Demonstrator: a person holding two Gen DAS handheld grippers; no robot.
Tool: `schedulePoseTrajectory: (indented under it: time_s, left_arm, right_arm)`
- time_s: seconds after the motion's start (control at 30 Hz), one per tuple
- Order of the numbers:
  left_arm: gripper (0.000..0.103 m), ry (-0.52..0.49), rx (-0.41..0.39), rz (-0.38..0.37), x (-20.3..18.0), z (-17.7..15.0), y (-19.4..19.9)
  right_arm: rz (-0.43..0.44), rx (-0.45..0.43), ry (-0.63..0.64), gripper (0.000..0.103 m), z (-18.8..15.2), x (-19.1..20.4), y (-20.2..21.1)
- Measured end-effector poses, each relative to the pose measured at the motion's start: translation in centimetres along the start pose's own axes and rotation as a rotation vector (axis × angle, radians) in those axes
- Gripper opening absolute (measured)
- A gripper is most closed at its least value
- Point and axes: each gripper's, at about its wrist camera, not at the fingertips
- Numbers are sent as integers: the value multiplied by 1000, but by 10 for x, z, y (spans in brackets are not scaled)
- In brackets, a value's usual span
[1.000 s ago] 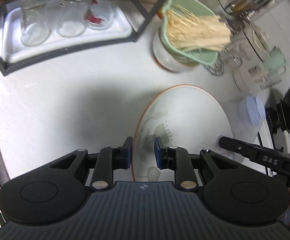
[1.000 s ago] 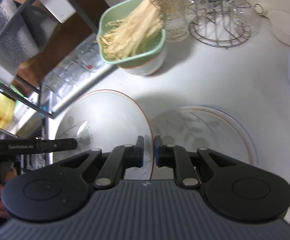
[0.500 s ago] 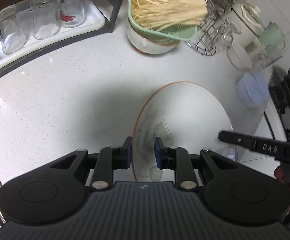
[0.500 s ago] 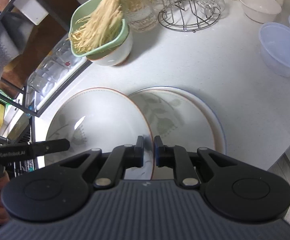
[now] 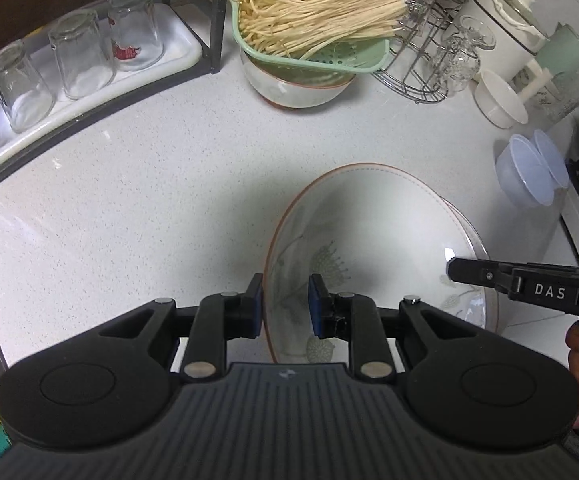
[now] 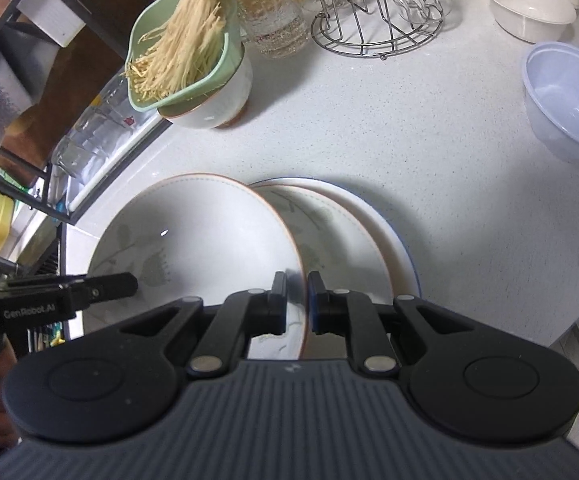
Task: Organize plates and bowls
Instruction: 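Lower the small leaf plate over the stacked plates with both grippers, then set the leaf plate onto the stack and open both grippers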
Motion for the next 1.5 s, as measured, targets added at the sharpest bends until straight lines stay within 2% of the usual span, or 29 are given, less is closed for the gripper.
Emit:
schedulePoseTrajectory:
  time_s: [0.5, 0.73, 1.1, 1.27, 1.5]
  left_arm:
    - [27, -8, 26, 159, -39, 7, -10]
    - [27, 4, 0, 238, -52, 4, -15]
    - [27, 239, -73, 200, -55, -12, 1]
    - [27, 308, -110, 186, -63, -20, 7]
    - [27, 370, -160, 179, -77, -30, 18]
  right_arm:
    - [45, 115, 118, 14, 19, -22, -13]
    - [10, 98, 225, 14, 25, -14, -11]
    - [-28, 45, 342, 14, 32, -10, 1]
    - [-76, -5, 405, 15, 29, -7, 9]
    - [-30, 4, 462, 15, 37, -6, 6]
Point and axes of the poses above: each gripper's, at about its wrist camera, not at the fingertips, and y roughly against the way its jaws point, x to its left, z to its top, and after that the axes turned 9 degrees about x, right-handed
